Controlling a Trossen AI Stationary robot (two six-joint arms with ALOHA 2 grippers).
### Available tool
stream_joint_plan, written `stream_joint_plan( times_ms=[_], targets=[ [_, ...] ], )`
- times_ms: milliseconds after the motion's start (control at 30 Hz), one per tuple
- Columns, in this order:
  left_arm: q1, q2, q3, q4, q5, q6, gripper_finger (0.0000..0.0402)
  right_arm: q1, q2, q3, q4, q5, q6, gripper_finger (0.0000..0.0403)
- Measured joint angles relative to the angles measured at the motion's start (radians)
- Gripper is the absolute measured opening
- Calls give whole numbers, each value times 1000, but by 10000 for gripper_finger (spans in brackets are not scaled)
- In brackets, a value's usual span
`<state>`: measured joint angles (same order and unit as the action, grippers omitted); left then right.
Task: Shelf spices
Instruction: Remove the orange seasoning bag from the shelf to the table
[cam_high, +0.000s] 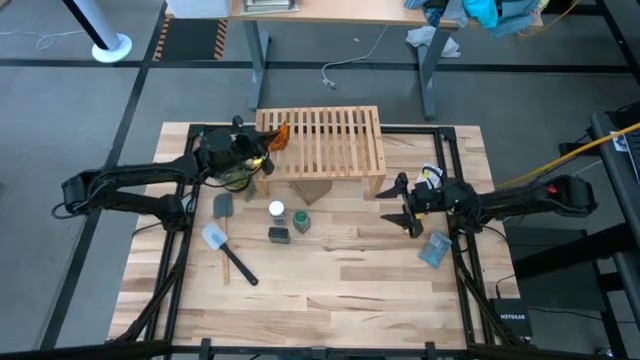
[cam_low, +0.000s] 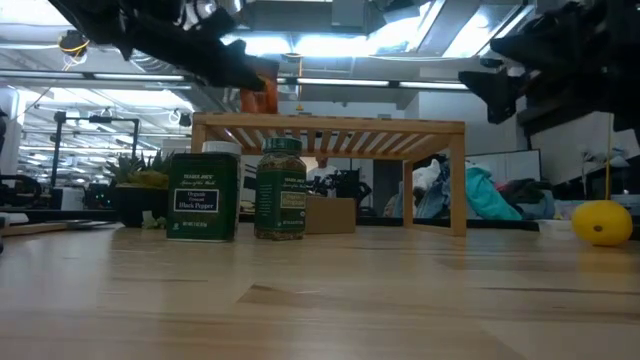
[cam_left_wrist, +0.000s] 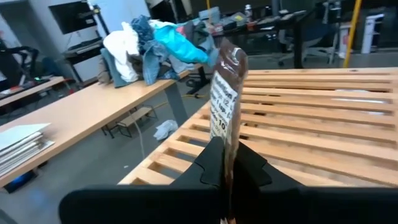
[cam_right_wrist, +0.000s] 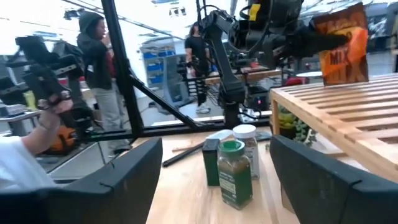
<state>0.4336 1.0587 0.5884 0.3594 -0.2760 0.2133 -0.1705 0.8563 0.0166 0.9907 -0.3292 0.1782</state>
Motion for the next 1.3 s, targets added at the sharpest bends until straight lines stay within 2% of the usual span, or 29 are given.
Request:
stream_joint_plan(
  times_ms=[133, 467, 700, 967, 1300],
  targets=[
    [-42, -90, 0, -109, -1, -8, 2, -53, -127, 0, -167, -55, 25, 303],
    [-201, -322, -29, -408, -35, -102, 1, -59, -412, 0, -401, -57, -1, 303],
    [-362, -435, -141, -416, -178, -200, 0, -59, -591, 1, -628, -34, 8, 303],
    [-554, -513, -171, -434, -384, -181, 0, -59, -639, 1, -672, -16, 19, 303],
    [-721, -533, -172, -458, -452, -246, 0, -59, -638, 1, -684, -23, 19, 303]
  ],
)
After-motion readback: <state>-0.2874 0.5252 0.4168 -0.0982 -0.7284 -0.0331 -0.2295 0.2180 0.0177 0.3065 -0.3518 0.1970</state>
